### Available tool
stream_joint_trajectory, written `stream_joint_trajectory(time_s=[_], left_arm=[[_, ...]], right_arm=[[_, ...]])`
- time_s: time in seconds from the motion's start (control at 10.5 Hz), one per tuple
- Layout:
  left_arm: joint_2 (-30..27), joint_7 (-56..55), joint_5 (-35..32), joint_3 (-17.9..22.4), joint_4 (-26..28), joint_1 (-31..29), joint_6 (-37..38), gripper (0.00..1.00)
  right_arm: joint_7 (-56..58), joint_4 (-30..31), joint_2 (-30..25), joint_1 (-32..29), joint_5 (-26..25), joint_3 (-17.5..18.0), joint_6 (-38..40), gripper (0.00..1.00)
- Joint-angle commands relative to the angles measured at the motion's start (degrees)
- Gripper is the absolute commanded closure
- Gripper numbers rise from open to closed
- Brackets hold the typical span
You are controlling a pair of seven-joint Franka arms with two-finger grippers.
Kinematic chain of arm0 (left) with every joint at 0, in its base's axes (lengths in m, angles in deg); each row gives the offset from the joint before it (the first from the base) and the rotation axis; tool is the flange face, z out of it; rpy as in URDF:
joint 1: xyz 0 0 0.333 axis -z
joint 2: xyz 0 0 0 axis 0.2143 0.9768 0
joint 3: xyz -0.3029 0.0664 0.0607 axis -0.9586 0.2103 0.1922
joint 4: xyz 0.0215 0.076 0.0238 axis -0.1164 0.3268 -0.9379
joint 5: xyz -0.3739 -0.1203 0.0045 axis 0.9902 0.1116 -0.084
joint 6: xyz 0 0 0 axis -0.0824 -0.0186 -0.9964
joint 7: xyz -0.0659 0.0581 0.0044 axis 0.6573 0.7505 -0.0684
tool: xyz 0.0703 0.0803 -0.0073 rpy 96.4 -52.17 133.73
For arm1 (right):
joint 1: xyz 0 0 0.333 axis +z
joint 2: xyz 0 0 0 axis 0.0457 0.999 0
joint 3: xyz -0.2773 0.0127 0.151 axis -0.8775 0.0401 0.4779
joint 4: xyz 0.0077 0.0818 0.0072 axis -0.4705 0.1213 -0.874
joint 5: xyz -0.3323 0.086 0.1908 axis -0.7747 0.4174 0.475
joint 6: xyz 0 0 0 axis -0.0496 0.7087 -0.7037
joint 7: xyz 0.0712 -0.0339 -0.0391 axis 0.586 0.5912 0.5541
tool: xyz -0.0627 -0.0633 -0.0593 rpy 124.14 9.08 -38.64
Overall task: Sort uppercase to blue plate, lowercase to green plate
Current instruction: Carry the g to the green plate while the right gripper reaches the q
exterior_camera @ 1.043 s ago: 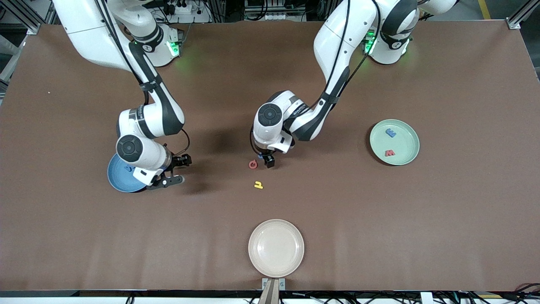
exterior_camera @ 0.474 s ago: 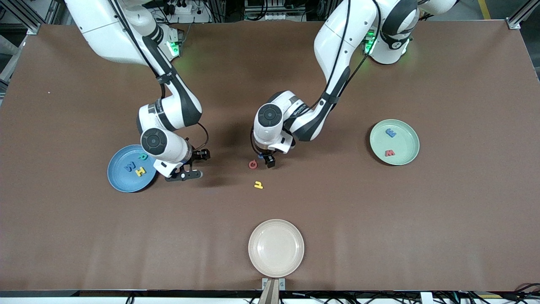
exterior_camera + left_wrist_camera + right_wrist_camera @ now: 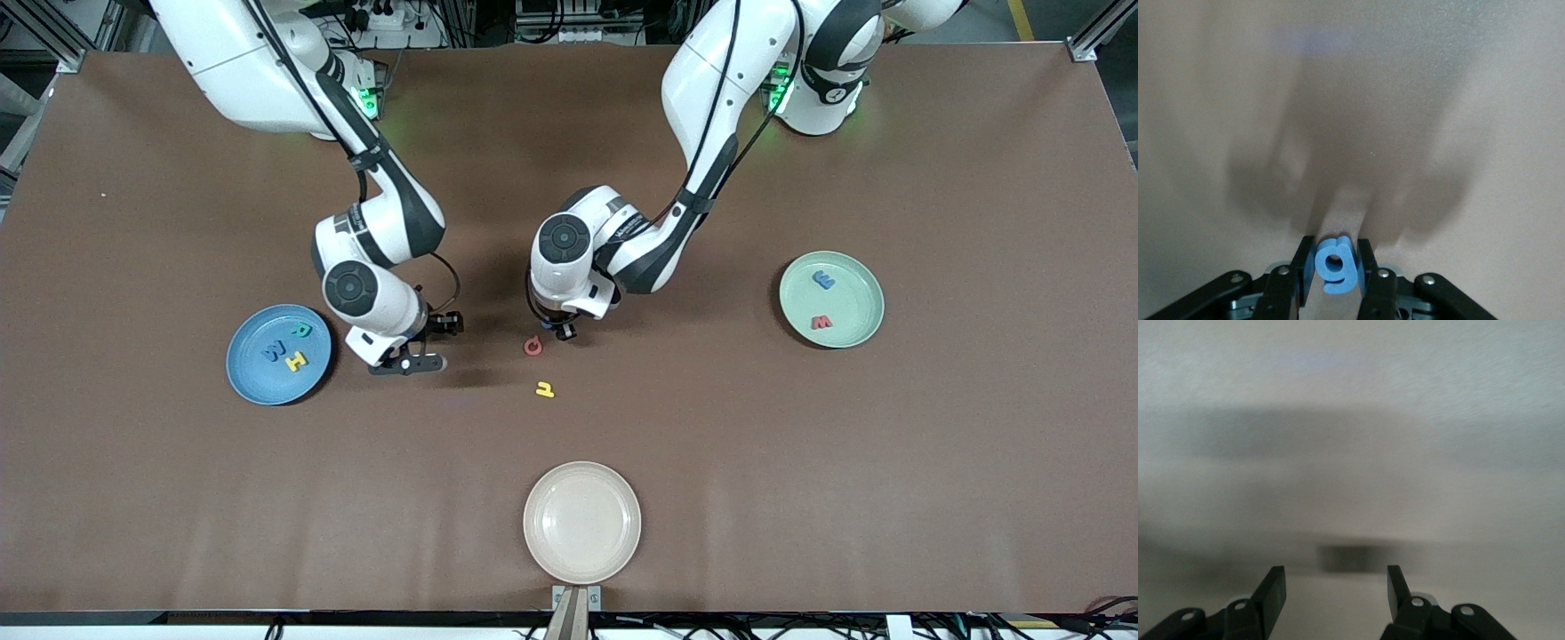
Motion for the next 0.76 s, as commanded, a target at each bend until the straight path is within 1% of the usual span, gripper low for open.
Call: stream_joint_trajectory(time_s=[0.0,0.19,0.28,0.38,0.47,0.57,0.66], left_arm=[[-0.3,-8.0,-0.7,1.4,0.2,0.5,2.6,1.0],[-1.5,-7.6,-1.3,3.0,0.4,0.0,5.0,1.0],[-2.4,-7.4,-2.5,3.7,0.5,-0.5,6.3,1.0],[-3.2,-6.9,-2.9,4.4,0.7,-1.0,7.9,1.0],[-4.1,-5.6,-3.0,4.5,1.0,-1.9,9.7,1.0],[-5.3,-3.3,-3.0,4.5,2.0,-3.1,10.8,1.0],[-7.1,-1.3,-3.0,4.5,3.9,-4.1,11.0,1.0]], right_arm=[[-5.9,0.1,1.4,0.1,-1.7,2.3,-2.6,0.31],[-11.3,0.0,2.3,1.1,-2.2,4.3,-4.6,0.31],[-15.8,-0.2,2.4,1.9,-4.7,4.8,-5.1,0.31],[-21.0,-0.9,2.9,2.9,-9.8,5.1,-5.0,0.31],[-28.2,-3.2,3.8,4.1,-13.3,5.3,-4.3,0.31],[-33.4,-4.6,4.4,5.0,-15.1,5.8,-3.8,0.31],[-35.8,-5.2,4.9,5.3,-15.4,6.3,-3.6,0.31]])
